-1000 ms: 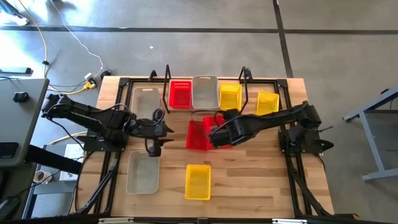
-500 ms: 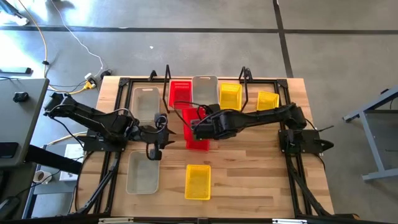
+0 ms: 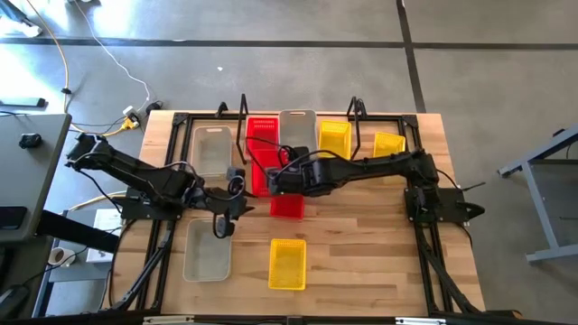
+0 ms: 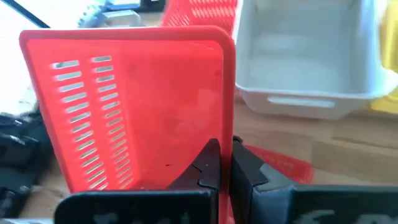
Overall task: Stack baskets on shelf by color
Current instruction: Stack the right red bin on the top of the other red bin on the shelf
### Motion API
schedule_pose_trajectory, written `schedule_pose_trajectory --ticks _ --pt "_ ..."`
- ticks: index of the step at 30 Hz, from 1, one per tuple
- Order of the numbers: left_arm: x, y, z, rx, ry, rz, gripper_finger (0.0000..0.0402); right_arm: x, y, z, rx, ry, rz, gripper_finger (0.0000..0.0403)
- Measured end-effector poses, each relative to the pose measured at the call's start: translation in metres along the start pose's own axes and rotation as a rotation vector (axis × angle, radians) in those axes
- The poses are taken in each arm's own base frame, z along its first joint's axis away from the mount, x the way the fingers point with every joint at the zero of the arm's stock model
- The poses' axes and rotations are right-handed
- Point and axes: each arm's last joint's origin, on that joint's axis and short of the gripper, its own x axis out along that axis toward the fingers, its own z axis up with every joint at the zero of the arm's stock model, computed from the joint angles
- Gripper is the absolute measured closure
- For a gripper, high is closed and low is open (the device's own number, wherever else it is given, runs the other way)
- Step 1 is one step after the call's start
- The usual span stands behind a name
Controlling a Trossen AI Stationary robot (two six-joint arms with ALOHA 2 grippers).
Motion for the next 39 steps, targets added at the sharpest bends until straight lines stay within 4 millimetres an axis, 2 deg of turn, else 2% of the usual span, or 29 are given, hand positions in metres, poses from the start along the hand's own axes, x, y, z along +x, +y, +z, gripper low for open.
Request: schedule_pose_trajectory --ticks 5,12,16,24,29,36,39 --pt "0.010 -0.003 0.000 0.035 0.041 0.025 0.0261 0.004 0.005 0.007 0.018 -0.019 0.042 0.0403" --pt "0.026 -0.007 -0.005 0.078 0.153 0.173 0.0261 0.004 0.009 0.009 0.026 -0.019 0.087 0.0403" --pt "0.031 -0.006 -0.006 0.061 0.185 0.262 0.0261 0.003 0.010 0.007 0.023 -0.013 0.093 0.0403" --pt "0.032 -0.007 -0.006 0.064 0.188 0.266 0.0265 -0.002 0.014 0.002 0.026 -0.015 0.122 0.0403" --pt "0.032 -0.008 -0.006 0.059 0.180 0.220 0.0298 -0.002 0.013 0.002 0.011 -0.016 0.122 0.0403" --pt "0.032 -0.008 -0.006 0.055 0.178 0.203 0.0382 -0.002 0.014 0.002 0.003 -0.014 0.125 0.0403" --pt "0.032 -0.008 -0.006 0.055 0.178 0.206 0.0394 -0.002 0.014 0.002 0.002 -0.009 0.127 0.0403"
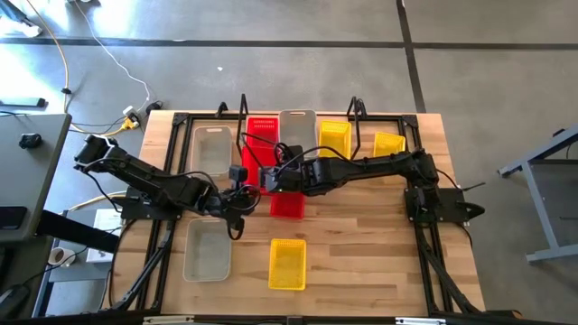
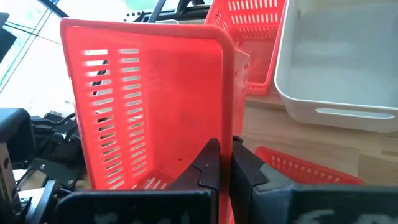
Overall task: Stack baskets on shelf by color
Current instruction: Stack the right red bin on the top of the other red bin on the shelf
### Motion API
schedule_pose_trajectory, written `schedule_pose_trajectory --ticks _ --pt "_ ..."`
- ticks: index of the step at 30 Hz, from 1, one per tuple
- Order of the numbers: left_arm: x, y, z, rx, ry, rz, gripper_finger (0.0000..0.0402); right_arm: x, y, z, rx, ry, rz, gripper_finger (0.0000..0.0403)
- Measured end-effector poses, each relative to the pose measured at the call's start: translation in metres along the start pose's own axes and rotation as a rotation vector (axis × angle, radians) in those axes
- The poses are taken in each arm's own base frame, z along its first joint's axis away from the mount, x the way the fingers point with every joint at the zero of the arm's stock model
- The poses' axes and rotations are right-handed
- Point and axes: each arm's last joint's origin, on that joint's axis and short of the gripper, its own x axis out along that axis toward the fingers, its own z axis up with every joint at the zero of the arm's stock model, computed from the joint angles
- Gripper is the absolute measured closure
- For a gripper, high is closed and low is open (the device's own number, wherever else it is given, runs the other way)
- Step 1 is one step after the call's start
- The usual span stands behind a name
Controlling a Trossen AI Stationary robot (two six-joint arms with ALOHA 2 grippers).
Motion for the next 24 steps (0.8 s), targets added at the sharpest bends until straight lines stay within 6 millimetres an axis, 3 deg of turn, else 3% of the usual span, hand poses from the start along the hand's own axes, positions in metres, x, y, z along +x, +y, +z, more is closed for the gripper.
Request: schedule_pose_trajectory --ticks 10,19,24 --pt "-0.005 -0.007 0.002 0.021 -0.021 -0.017 0.0398 0.002 0.000 0.002 -0.098 0.042 0.018 0.0395" --pt "-0.010 -0.014 0.003 0.022 -0.040 -0.038 0.0400 0.014 -0.007 0.020 -0.137 0.076 0.009 0.0289" --pt "-0.009 -0.012 0.003 -0.006 -0.036 -0.042 0.0401 0.006 -0.011 0.038 -0.159 0.081 0.028 0.0248"
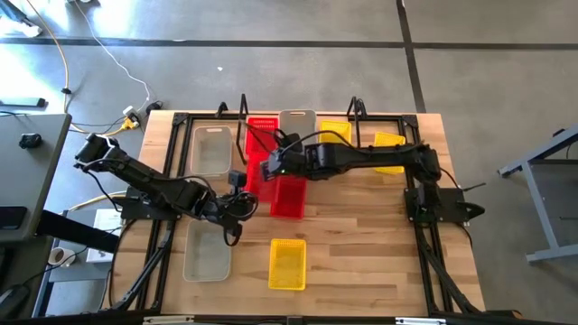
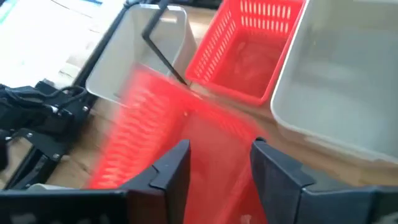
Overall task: Stack baskets on shelf by color
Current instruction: Stack the right red bin on the top of the other red bin on the shelf
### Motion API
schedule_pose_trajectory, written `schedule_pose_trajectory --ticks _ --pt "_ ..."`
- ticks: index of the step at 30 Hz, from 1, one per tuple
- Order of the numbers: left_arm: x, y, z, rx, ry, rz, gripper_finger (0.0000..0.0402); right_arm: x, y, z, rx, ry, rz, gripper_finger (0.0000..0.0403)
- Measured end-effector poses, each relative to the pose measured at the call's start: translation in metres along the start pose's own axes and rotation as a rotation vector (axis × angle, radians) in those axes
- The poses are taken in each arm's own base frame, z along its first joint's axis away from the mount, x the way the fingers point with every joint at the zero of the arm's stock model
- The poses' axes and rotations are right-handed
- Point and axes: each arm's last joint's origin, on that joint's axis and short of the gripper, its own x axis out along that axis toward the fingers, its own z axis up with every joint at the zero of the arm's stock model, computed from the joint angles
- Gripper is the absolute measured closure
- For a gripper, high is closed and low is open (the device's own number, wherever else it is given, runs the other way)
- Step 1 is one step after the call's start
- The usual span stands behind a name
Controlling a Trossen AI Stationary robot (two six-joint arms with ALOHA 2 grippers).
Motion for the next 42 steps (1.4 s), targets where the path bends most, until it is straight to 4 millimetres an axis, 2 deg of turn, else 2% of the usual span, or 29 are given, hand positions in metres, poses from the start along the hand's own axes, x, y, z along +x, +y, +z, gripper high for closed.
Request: schedule_pose_trajectory --ticks 10,22,27,34,42 --pt "-0.001 0.010 -0.001 -0.049 -0.017 -0.041 0.0401 -0.037 -0.017 0.036 -0.109 -0.091 0.009 0.0238" --pt "-0.003 0.060 -0.014 -0.195 -0.037 -0.006 0.0401 -0.074 -0.039 0.072 -0.249 -0.176 0.027 0.0237" --pt "-0.004 0.081 -0.018 -0.192 -0.037 0.028 0.0401 -0.079 -0.046 0.081 -0.299 -0.196 0.014 0.0237" --pt "-0.007 0.115 -0.011 -0.149 -0.070 0.053 0.0401 -0.076 -0.052 0.088 -0.381 -0.172 0.015 0.0237" --pt "0.003 0.145 -0.028 -0.219 -0.006 0.082 0.0401 -0.073 -0.058 0.092 -0.490 -0.165 -0.028 0.0237"
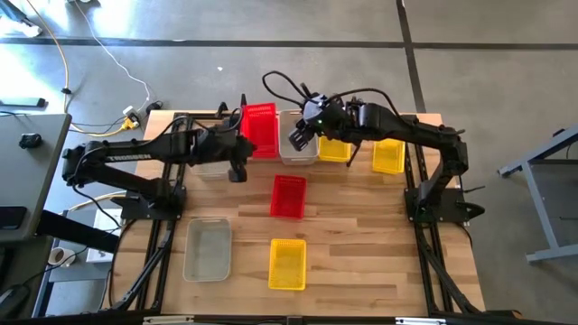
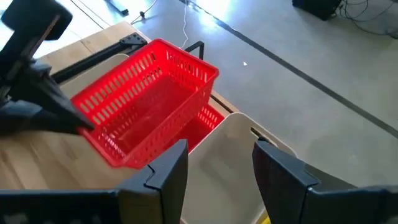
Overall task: Stack baskets on shelf by color
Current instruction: Stack the right red bin on the top of the other red bin on the shelf
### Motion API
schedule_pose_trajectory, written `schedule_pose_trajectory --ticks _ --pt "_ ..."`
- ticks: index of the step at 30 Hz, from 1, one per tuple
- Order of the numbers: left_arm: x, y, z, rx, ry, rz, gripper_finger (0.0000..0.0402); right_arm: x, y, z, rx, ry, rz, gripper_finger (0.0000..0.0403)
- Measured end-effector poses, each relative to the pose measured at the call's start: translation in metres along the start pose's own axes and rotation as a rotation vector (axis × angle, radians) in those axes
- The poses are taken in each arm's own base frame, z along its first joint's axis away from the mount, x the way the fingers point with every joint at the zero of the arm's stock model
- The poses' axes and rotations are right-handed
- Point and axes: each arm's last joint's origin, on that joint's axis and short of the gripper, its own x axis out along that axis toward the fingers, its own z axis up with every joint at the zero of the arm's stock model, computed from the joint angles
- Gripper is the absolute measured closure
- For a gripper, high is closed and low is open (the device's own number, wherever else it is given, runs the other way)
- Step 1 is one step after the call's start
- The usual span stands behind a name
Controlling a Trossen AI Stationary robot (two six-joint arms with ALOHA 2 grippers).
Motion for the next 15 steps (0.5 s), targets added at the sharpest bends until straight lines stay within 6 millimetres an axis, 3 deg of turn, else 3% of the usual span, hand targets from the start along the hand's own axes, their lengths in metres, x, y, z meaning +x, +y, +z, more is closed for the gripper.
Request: schedule_pose_trajectory --ticks 6,15 --pt "0.009 0.008 -0.006 0.032 0.027 -0.026 0.0401 0.004 -0.007 0.002 -0.053 0.002 -0.019 0.0237" --pt "0.038 0.000 -0.009 0.099 0.131 -0.049 0.0401 0.008 -0.015 0.005 -0.108 0.006 -0.038 0.0237"
